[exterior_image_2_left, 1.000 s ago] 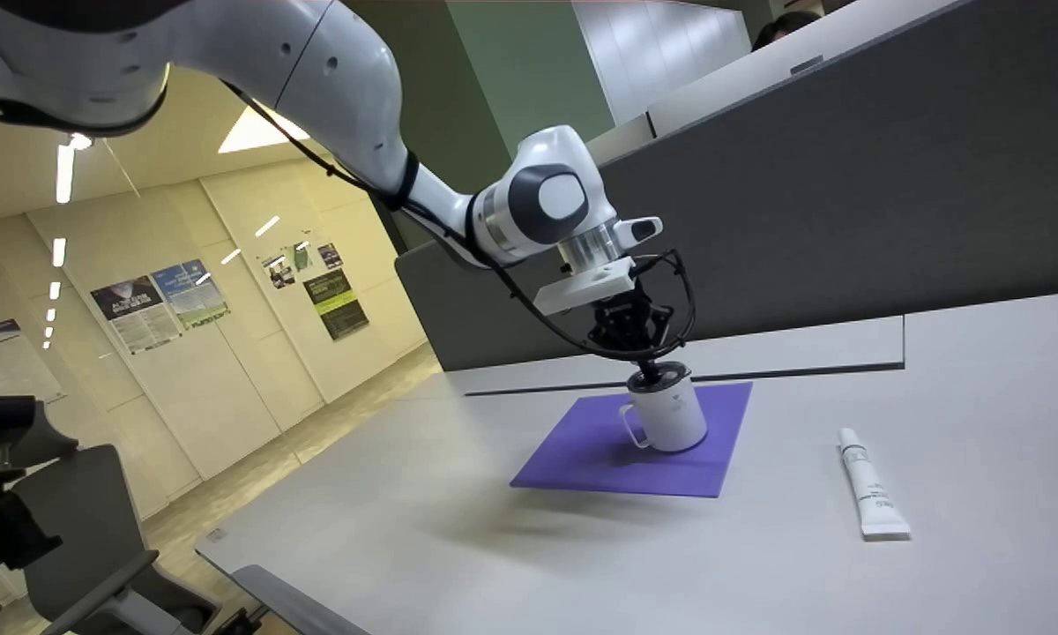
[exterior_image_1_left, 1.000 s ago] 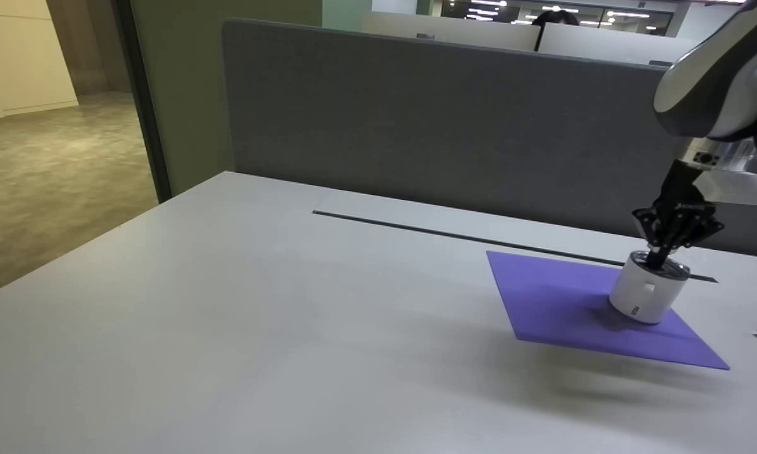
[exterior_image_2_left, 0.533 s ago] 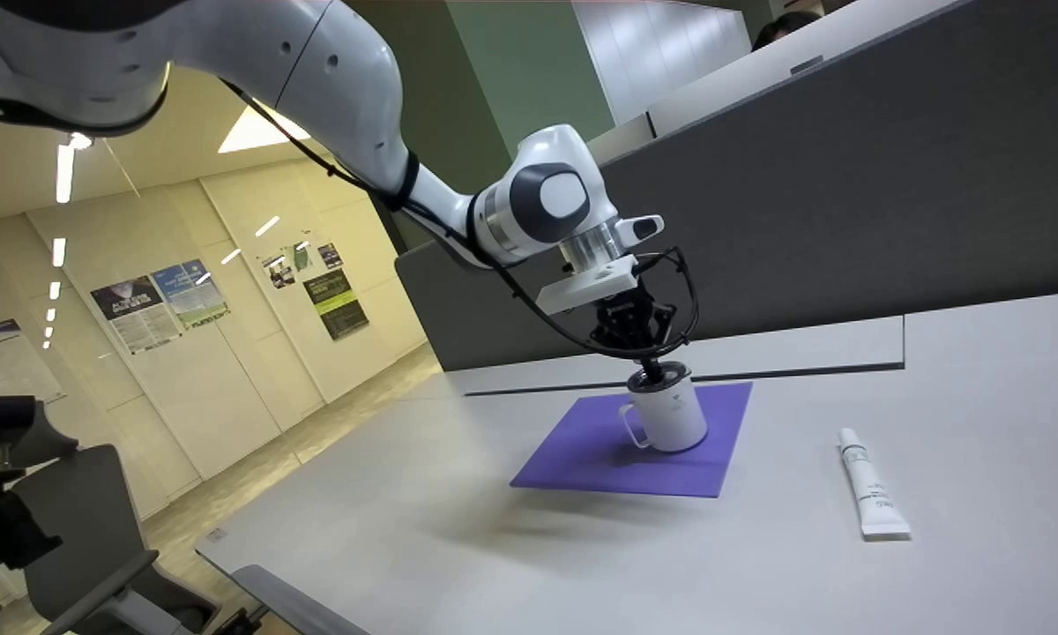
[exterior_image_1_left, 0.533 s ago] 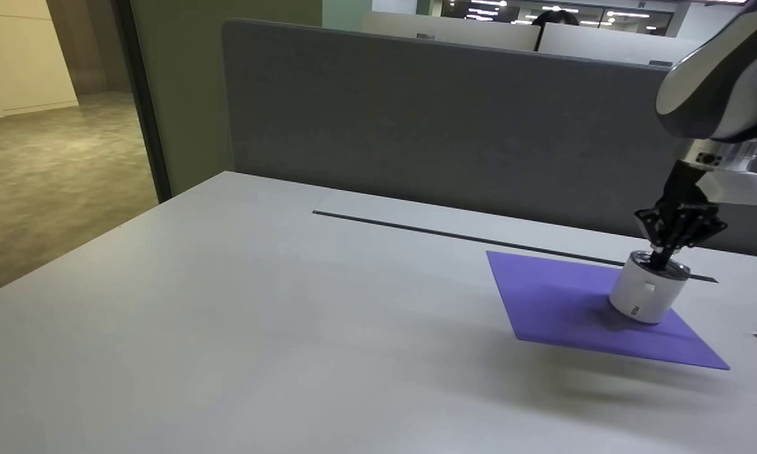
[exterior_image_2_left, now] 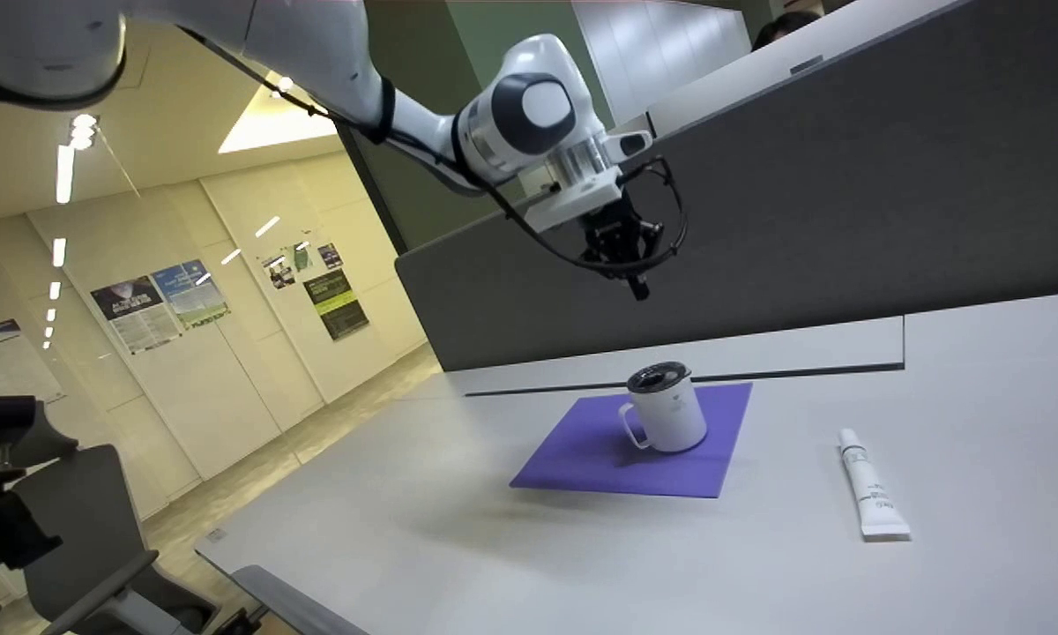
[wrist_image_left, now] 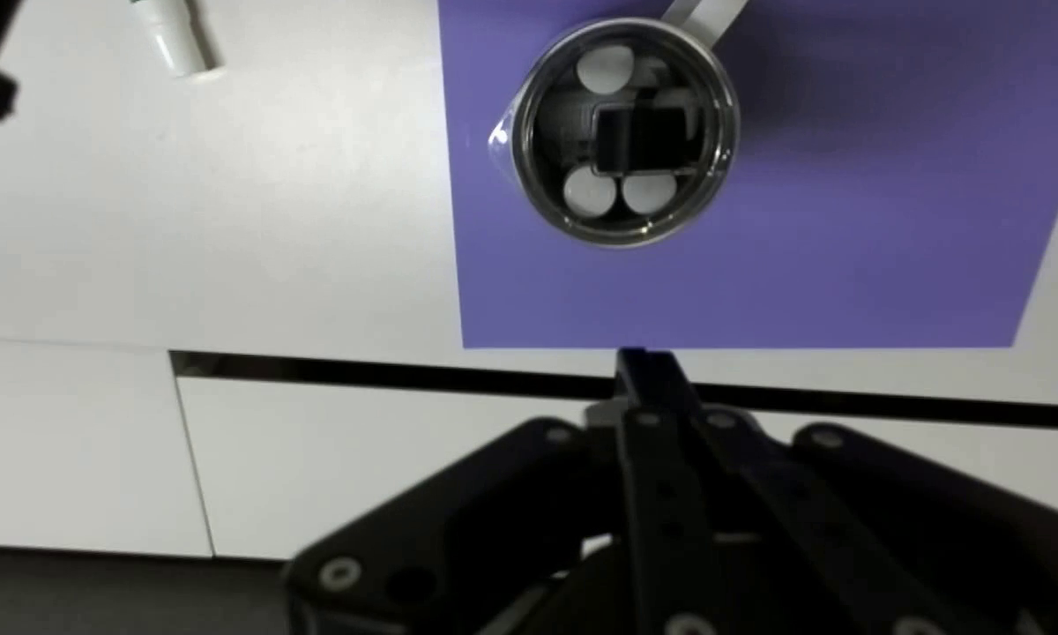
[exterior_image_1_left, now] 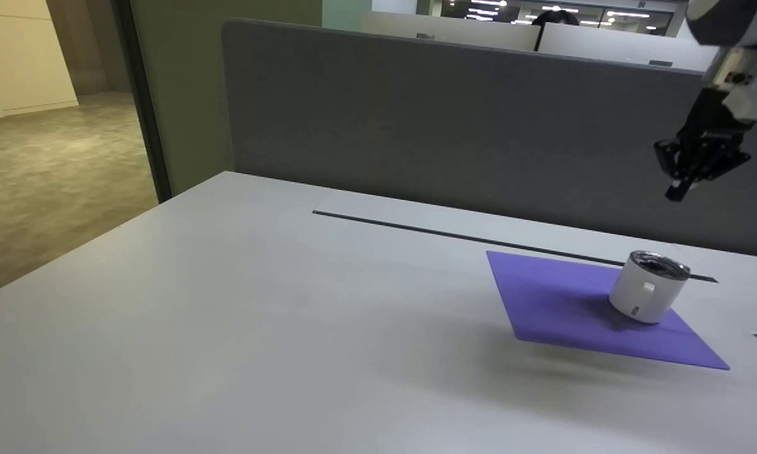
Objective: Move the black object on the strainer to the right, then to the left
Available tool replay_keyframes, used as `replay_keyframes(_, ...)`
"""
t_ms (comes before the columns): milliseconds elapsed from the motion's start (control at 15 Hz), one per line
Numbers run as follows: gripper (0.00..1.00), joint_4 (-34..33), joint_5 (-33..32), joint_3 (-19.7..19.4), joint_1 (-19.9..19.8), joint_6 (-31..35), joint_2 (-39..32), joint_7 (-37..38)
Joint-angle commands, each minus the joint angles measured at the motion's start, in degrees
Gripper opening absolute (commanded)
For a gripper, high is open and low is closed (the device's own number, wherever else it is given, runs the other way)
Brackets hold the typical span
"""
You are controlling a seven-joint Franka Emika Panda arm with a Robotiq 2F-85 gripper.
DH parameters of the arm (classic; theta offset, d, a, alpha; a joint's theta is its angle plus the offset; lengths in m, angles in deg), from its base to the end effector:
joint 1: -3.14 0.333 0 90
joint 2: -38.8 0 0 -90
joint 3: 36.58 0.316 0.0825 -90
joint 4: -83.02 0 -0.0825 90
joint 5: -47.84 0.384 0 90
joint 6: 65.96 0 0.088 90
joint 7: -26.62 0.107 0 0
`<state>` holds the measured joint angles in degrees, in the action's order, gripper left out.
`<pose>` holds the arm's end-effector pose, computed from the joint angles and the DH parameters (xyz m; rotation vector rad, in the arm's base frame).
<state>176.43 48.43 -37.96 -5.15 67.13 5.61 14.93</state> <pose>0.6895 -0.1150 0.2933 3.1104 0.0518 0.1721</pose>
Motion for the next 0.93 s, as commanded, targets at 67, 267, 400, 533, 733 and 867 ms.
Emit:
replay_keyframes(67,0.0,-8.1,-1.2,-0.8,-0.1,-15.6,5.7,-1.1)
replay_keyframes(267,0.0,-12.3,-2.2,-1.4,0.0,-21.6,7.1,-1.5)
replay_keyframes(400,0.0,-14.0,-2.7,-1.7,0.0,-23.9,7.3,-1.7)
replay_keyframes(533,0.0,-15.2,-3.0,-1.8,0.0,-25.3,7.1,-2.1)
replay_keyframes(733,0.0,-15.4,-3.2,-1.7,-0.1,-26.8,6.7,-3.1)
replay_keyframes(867,0.0,-13.2,-3.3,-1.6,-0.1,-25.4,6.6,-3.7)
